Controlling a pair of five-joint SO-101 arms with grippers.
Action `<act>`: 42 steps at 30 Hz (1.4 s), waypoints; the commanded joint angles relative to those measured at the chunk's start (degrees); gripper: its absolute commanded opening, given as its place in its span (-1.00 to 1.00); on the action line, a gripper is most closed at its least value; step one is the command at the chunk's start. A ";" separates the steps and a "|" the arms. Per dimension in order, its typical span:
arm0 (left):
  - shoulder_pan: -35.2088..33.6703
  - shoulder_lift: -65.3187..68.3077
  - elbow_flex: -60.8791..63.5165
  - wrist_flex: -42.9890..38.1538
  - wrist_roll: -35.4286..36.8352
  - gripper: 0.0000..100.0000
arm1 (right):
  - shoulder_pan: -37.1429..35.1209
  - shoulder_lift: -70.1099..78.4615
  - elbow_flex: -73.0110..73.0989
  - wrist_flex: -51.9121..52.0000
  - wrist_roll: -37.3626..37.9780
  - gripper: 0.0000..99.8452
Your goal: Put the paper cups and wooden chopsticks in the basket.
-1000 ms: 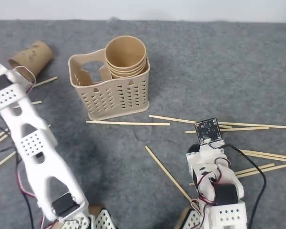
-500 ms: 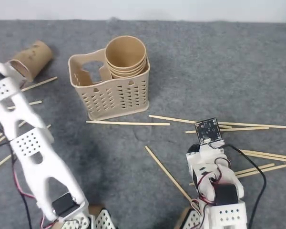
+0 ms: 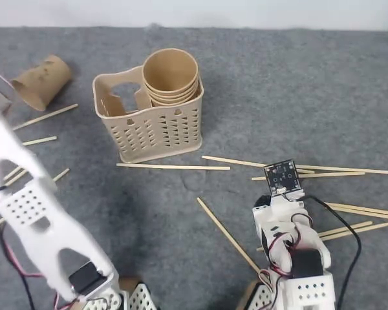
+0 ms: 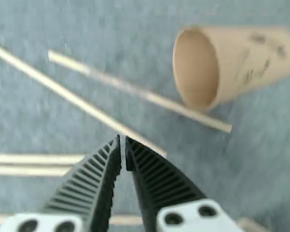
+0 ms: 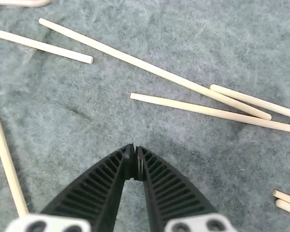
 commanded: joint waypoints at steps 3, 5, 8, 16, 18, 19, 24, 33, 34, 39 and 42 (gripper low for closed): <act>2.46 -20.75 24.40 -2.73 -0.35 -0.97 | 0.04 -0.92 0.88 0.40 0.88 -0.98; 2.46 -23.82 29.85 -8.00 1.49 -0.97 | 0.04 -0.92 0.88 0.48 0.88 -0.98; 2.37 -26.73 38.37 -16.53 4.92 -0.97 | 0.04 -0.92 0.88 0.48 0.88 -0.98; 4.40 -29.89 58.59 -39.12 7.47 -0.97 | 0.04 -0.92 0.88 0.48 0.88 -0.98; 5.01 -29.98 61.58 -44.31 7.47 -0.97 | 0.04 -0.92 0.88 0.48 0.88 -0.98; 5.19 -29.98 62.90 -46.86 7.47 -0.97 | 0.04 -0.92 0.88 0.48 0.88 -0.98; 5.36 -29.98 66.59 -55.21 9.32 -0.97 | -0.04 -0.92 0.88 0.48 0.88 -0.98; 12.04 -37.54 70.90 -54.33 14.68 -0.90 | 0.04 -0.92 0.88 0.48 0.88 -0.98; 12.66 -39.47 72.66 -54.68 14.95 -0.90 | 0.04 -0.92 0.88 0.48 0.88 -0.98; 13.27 -50.81 85.14 -62.07 16.62 -0.89 | -0.04 -0.92 0.88 0.48 0.88 -0.98; 13.10 -55.91 93.14 -67.34 19.34 -0.78 | -0.13 -0.92 0.88 0.48 0.88 -0.98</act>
